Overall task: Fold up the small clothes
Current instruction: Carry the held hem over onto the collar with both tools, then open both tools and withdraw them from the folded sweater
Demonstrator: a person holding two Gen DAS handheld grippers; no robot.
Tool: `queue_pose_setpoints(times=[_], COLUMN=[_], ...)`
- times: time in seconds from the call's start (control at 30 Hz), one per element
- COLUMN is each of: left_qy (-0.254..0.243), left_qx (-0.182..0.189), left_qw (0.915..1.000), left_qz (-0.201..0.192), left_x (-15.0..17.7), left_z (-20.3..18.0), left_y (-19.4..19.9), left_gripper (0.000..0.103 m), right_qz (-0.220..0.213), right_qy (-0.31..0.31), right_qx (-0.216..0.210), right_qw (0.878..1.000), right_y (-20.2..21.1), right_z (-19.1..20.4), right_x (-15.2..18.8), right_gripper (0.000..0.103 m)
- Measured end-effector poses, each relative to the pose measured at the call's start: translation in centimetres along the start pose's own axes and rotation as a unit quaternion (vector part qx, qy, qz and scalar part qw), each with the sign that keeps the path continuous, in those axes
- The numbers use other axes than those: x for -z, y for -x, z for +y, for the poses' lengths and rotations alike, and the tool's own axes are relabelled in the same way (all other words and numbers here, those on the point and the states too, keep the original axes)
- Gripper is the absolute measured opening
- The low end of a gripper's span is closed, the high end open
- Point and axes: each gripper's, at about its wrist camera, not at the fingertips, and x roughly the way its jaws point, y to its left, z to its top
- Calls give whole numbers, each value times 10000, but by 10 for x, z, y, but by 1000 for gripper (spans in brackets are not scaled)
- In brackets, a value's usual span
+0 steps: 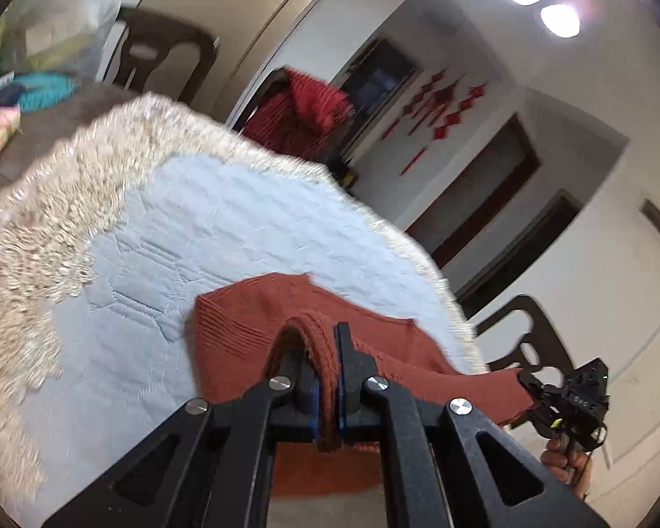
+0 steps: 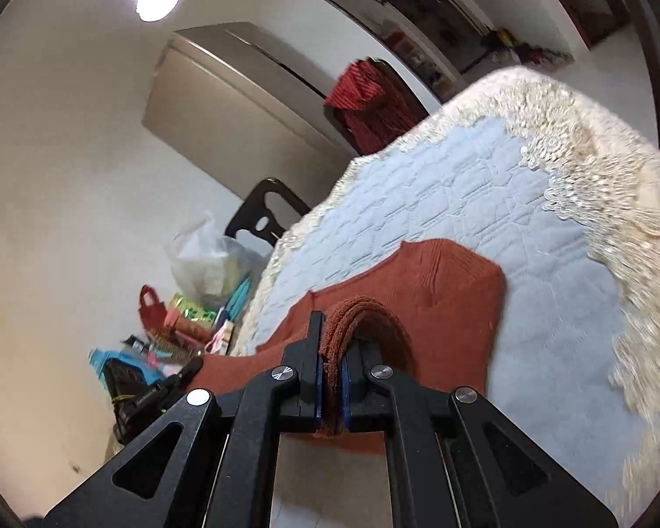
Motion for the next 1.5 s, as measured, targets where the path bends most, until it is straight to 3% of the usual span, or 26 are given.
queue_pose_setpoints(times=[0.17, 0.4, 0.67, 0.73, 0.83, 0.9, 1.0, 1.1, 1.27, 1.4, 1.5], left_qy=[472, 422, 817, 805, 817, 854, 837, 658, -139, -545, -682], left_qx=[-335, -305, -430, -371, -278, -380, -530, -602, -575, -676, -507], left_qw=[9968, 9978, 9927, 9936, 9948, 9951, 9950, 9960, 9982, 9953, 9950], left_qz=[543, 421, 781, 696, 538, 337, 115, 38, 125, 417, 528], left_x=[0, -11, -21, -22, -26, -30, -36, -35, -13, 10, 29], left_z=[29, 21, 38, 37, 38, 40, 41, 33, 3, -14, -29], left_y=[-50, -49, -85, -83, -79, -74, -66, -54, -37, -40, -32], left_gripper=[6, 7, 8, 9, 20, 32, 37, 37, 37, 37, 37], right_qz=[340, 490, 629, 627, 494, 355, 173, 95, 63, 308, 468], right_qy=[-575, -802, -1232, -1337, -1319, -1269, -1234, -1185, -612, 110, 394], right_qx=[432, 560, 738, 684, 555, 498, 594, 647, 741, 975, 1098], right_qw=[9968, 9940, 9876, 9867, 9885, 9900, 9904, 9908, 9953, 9947, 9921], right_y=[-46, -62, -85, -86, -84, -80, -77, -72, -60, -54, -50], right_z=[-40, -54, -75, -76, -73, -72, -71, -69, -44, -19, -7], right_x=[-14, -21, -32, -33, -36, -40, -45, -47, -37, -13, 4], right_gripper=[5, 5, 8, 12, 20, 32, 39, 39, 39, 39, 39])
